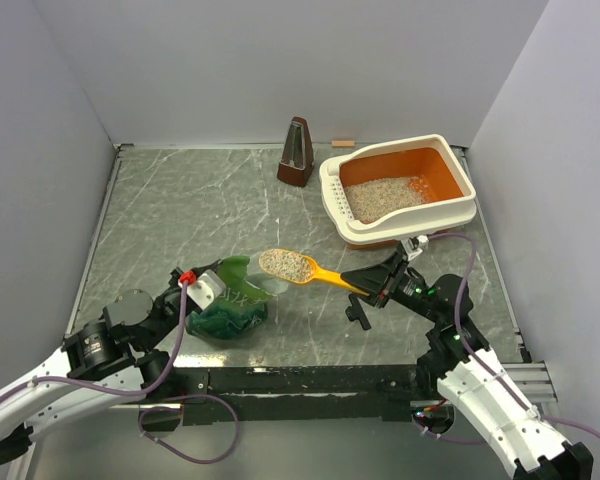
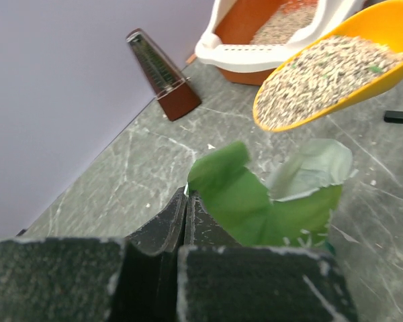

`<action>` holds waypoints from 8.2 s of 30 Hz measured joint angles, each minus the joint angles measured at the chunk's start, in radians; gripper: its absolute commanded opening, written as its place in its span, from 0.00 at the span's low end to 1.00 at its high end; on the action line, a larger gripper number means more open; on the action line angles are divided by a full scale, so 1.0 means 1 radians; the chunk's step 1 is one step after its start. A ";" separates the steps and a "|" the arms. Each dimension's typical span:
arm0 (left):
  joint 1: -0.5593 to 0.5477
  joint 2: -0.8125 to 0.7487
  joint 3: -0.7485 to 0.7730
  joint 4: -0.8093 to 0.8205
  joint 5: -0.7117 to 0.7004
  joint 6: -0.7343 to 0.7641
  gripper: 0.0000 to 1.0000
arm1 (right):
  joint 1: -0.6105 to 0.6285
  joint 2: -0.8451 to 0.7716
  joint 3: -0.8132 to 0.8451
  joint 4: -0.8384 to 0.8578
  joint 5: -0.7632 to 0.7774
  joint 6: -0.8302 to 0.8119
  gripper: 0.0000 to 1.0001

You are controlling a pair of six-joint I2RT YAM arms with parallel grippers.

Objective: Fill the litter box with clean litter

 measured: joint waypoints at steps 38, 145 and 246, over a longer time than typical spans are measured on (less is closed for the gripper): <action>0.000 -0.111 -0.079 0.049 0.034 -0.018 0.01 | -0.161 0.600 0.073 0.589 0.560 -0.003 0.00; 0.000 -0.117 -0.081 0.060 0.039 -0.074 0.01 | 0.216 0.806 1.347 -1.270 0.082 -1.046 0.00; -0.002 -0.012 -0.084 0.062 0.389 -0.101 0.01 | 0.109 1.051 0.194 0.707 -0.465 -0.255 0.00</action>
